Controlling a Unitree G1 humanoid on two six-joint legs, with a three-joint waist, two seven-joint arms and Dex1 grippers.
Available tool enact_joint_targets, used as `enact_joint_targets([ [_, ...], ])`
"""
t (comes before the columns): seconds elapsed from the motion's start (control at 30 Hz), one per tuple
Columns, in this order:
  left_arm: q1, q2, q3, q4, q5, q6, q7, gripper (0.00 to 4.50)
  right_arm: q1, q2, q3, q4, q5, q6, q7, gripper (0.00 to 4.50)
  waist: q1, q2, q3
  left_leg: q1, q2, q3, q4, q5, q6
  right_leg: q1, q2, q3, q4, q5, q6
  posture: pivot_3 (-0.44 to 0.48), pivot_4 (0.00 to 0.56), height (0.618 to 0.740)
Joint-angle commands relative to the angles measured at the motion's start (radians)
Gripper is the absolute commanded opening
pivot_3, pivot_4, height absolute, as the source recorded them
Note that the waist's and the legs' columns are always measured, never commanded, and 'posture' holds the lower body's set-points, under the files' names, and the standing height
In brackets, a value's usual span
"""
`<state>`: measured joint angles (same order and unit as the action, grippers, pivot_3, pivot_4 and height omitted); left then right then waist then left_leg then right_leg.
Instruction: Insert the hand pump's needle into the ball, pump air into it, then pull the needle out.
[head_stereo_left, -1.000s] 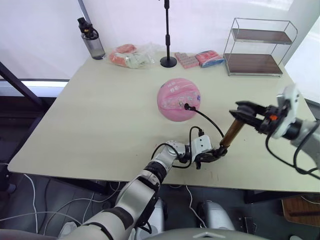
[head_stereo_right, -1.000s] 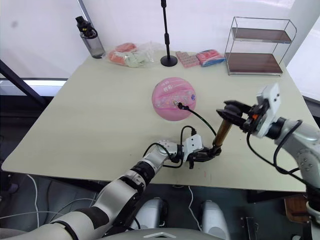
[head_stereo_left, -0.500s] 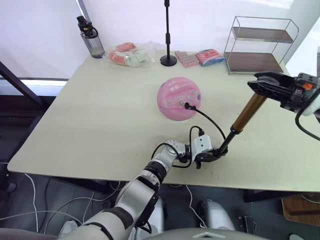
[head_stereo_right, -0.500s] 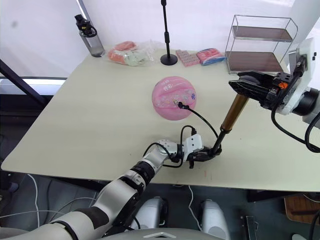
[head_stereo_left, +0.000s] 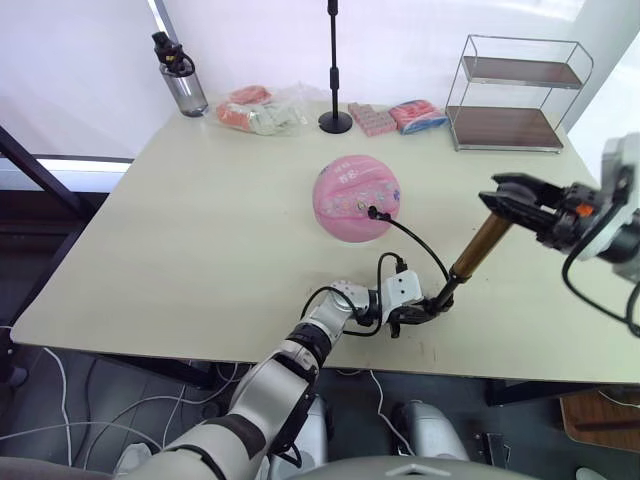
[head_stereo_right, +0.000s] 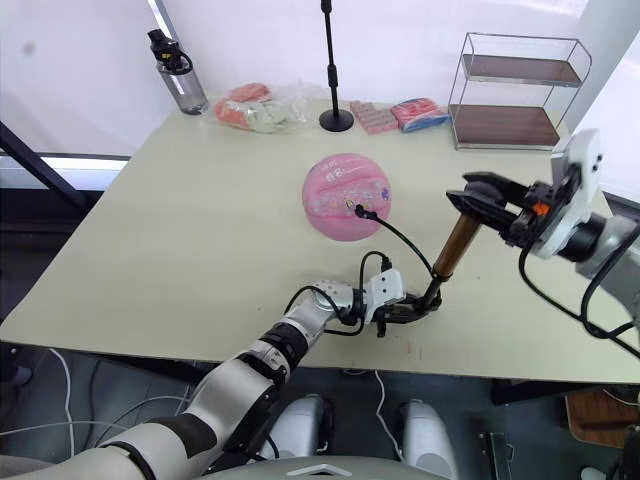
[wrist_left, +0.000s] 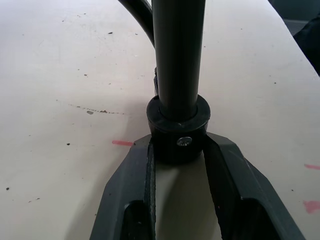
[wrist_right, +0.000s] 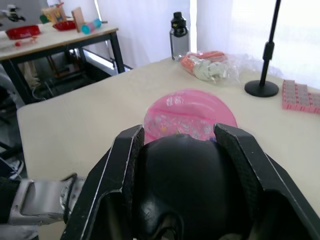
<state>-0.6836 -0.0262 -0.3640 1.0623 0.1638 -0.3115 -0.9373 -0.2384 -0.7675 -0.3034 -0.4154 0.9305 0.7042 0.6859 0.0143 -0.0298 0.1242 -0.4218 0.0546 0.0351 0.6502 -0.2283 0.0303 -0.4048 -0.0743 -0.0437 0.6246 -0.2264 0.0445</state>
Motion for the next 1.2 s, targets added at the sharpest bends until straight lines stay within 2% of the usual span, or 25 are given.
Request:
enact_joint_targets([
  [0.03, 0.064, 0.025, -0.055, 0.104, 0.072, 0.066, -0.016, 1.03, 0.09, 0.054, 0.117, 0.046, -0.136, -0.085, 0.031, 1.79, 0.0, 0.0, 0.0, 0.002, 0.001, 0.0, 0.0, 0.0, 0.0, 0.0, 0.001, 0.0, 0.0, 0.0, 0.0, 0.0, 0.15, 0.731],
  [0.3, 0.065, 0.024, -0.053, 0.104, 0.072, 0.066, -0.012, 1.03, 0.232, 0.208, 0.268, 0.172, -0.331, -0.271, 0.067, 1.79, 0.0, -0.003, -0.009, 0.007, 0.002, -0.001, -0.003, 0.0, 0.0, 0.004, 0.003, 0.0, 0.0, -0.002, -0.002, 0.0, 0.15, 0.731],
  [0.47, 0.062, 0.023, -0.05, 0.107, 0.075, 0.066, -0.011, 1.03, 0.246, 0.26, 0.292, 0.263, -0.404, -0.346, 0.068, 1.79, -0.002, -0.006, -0.014, 0.009, 0.003, -0.001, -0.003, 0.0, -0.001, 0.005, 0.002, 0.0, 0.0, -0.002, -0.003, 0.0, 0.15, 0.731],
  [0.6, 0.058, 0.024, -0.048, 0.11, 0.076, 0.066, -0.01, 1.03, 0.241, 0.263, 0.278, 0.242, -0.397, -0.348, 0.073, 1.79, -0.002, -0.008, -0.017, 0.01, 0.004, -0.002, -0.003, 0.0, -0.001, 0.006, 0.002, -0.001, 0.0, -0.002, -0.004, 0.0, 0.15, 0.731],
  [0.7, 0.058, 0.023, -0.048, 0.111, 0.076, 0.066, -0.009, 1.03, 0.208, 0.244, 0.231, 0.176, -0.343, -0.314, 0.062, 1.79, -0.002, -0.007, -0.017, 0.01, 0.005, -0.003, -0.004, -0.001, -0.001, 0.006, 0.002, -0.001, 0.0, -0.003, -0.004, 0.0, 0.15, 0.731],
  [0.93, 0.059, 0.018, -0.048, 0.116, 0.077, 0.063, -0.009, 1.03, 0.088, 0.089, 0.057, -0.022, -0.12, -0.119, 0.034, 1.79, 0.002, 0.006, -0.005, 0.006, 0.002, -0.002, -0.004, -0.001, -0.001, 0.004, -0.002, -0.002, 0.0, -0.002, -0.005, 0.0, 0.15, 0.731],
  [1.2, 0.059, 0.019, -0.049, 0.118, 0.079, 0.059, -0.015, 1.03, -0.11, -0.088, -0.148, -0.042, 0.19, 0.101, -0.056, 1.79, 0.003, 0.007, 0.001, 0.004, -0.001, -0.001, -0.003, 0.0, -0.001, 0.002, -0.004, -0.002, 0.0, -0.002, -0.004, 0.0, 0.15, 0.731],
])
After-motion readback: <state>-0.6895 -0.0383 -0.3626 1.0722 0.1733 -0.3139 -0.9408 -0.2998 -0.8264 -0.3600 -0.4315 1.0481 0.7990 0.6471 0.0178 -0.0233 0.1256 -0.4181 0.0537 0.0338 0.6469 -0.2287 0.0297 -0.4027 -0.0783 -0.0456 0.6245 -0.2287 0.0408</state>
